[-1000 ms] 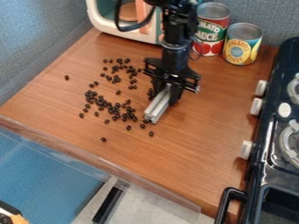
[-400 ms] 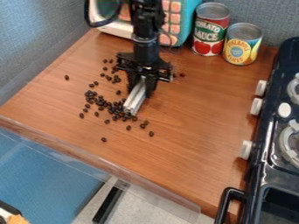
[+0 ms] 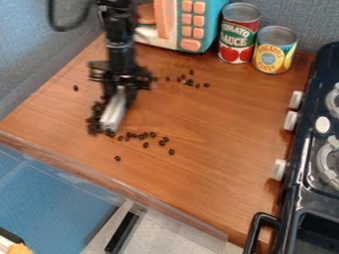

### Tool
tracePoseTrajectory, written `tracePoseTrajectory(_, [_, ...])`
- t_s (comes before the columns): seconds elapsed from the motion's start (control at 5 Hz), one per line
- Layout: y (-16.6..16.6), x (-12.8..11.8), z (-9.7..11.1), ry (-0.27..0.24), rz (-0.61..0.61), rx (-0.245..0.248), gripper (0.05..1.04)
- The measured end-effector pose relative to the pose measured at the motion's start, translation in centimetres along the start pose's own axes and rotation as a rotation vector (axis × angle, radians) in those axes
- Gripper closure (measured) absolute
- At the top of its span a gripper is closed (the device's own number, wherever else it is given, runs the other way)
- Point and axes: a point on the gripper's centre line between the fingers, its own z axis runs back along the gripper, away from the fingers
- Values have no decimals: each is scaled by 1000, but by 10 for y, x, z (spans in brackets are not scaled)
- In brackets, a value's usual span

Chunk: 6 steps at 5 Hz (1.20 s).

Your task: Sweep into pile

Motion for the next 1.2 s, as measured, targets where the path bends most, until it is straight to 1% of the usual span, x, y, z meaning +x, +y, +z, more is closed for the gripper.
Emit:
tracePoseTrajectory(0.2, [12, -10, 0, 9, 12, 10, 693])
tracePoseTrajectory(0.4, [25, -18, -1, 18, 35, 4, 693])
tracePoseTrajectory(0.6, [25, -20, -1, -10, 26, -17, 693])
tracePoseTrajectory(0.8, [9, -23, 2, -44, -65, -34, 693])
tracePoseTrajectory(1.0, [-20, -26, 10, -55, -142, -71, 694])
tracePoseTrajectory(1.2, [-47, -26, 34, -100, -211, -115, 694])
